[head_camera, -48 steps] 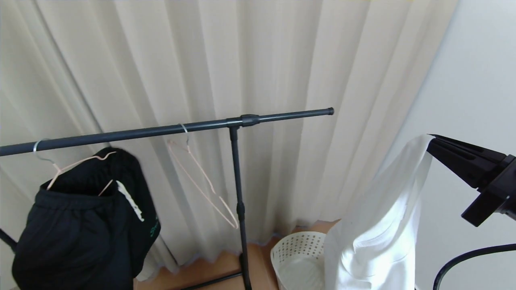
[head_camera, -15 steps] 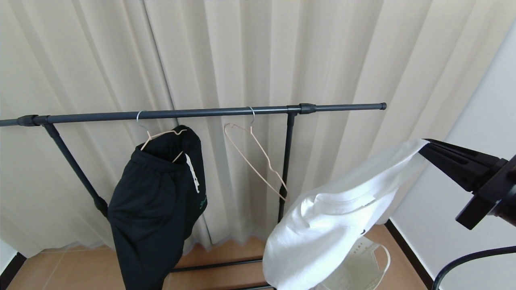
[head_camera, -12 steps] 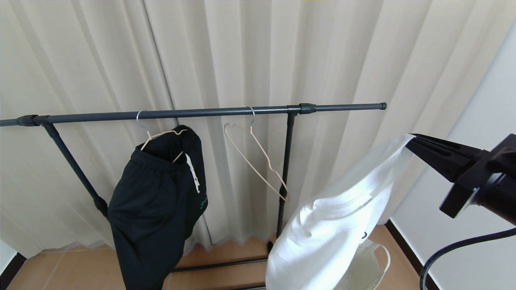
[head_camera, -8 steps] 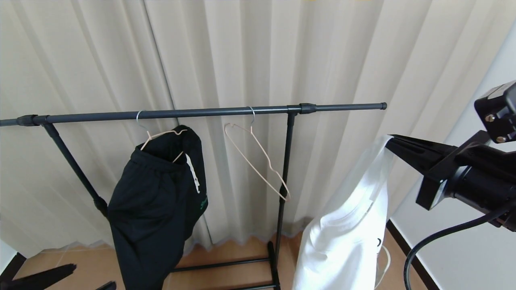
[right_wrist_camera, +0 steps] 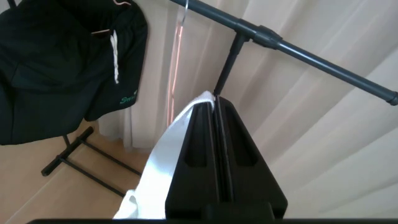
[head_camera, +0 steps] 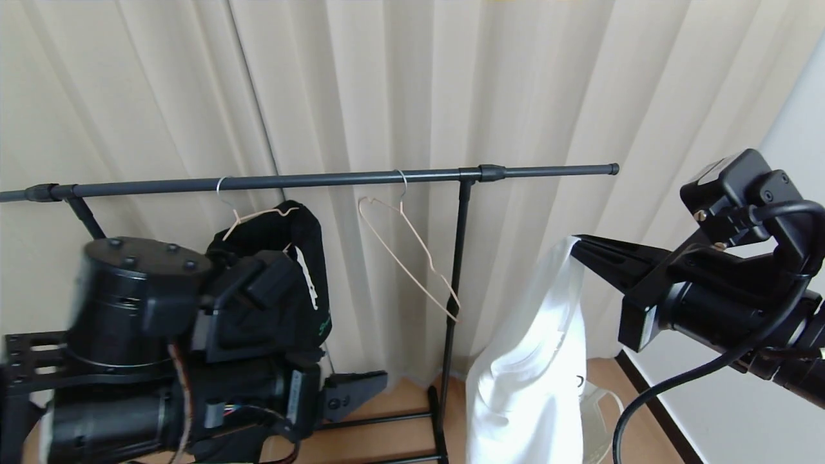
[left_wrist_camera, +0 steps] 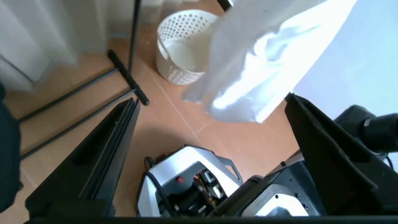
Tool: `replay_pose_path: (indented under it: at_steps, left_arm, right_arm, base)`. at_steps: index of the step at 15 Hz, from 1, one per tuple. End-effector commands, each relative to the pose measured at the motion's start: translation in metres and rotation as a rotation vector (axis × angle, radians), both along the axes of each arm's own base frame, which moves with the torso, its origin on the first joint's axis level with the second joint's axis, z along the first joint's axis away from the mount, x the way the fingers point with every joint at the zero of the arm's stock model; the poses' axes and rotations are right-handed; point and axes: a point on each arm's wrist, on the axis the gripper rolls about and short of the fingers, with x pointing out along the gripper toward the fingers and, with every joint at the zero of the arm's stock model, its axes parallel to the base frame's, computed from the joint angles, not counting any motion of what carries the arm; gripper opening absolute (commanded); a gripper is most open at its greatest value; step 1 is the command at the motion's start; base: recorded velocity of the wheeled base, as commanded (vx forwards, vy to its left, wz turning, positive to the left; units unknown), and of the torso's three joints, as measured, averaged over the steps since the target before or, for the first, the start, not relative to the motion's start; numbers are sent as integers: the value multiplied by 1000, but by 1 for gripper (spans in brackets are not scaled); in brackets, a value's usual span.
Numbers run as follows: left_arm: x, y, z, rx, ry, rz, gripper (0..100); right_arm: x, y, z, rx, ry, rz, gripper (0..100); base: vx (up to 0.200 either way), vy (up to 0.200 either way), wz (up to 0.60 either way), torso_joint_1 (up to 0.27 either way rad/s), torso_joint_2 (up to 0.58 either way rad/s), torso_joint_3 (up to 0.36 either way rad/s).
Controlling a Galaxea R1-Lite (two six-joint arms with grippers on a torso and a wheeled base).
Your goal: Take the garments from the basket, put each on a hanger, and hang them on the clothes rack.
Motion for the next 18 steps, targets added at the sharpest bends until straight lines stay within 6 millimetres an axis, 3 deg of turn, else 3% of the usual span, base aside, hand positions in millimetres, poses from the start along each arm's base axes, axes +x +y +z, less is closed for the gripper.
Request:
replay_pose_path:
  at_steps: [1, 6, 9, 13, 18]
  left_arm:
    - [18, -50, -40, 77, 46, -61, 100]
    - [32, -79, -60, 100, 32, -60, 100]
    - [50, -90, -68, 116, 31, 95, 100]
    - [64, -89, -69, 103, 33, 154, 100]
    - [65, -86, -60, 54, -6, 162, 100]
  right_arm:
    - [2, 15, -6, -19, 22, 42, 0]
    - [-1, 40, -6, -23, 26, 120, 0]
    - [-9, 46, -6, -22, 26, 161, 0]
    - [-15, 45, -3, -9, 13, 179, 0]
    - [-20, 40, -2, 0, 3, 181, 0]
  base:
    - [0, 0, 0, 0, 0, 0]
    - [0, 0, 0, 0, 0, 0]
    - [0, 0, 0, 0, 0, 0]
    - [0, 0, 0, 0, 0, 0]
    - [0, 0, 0, 0, 0, 0]
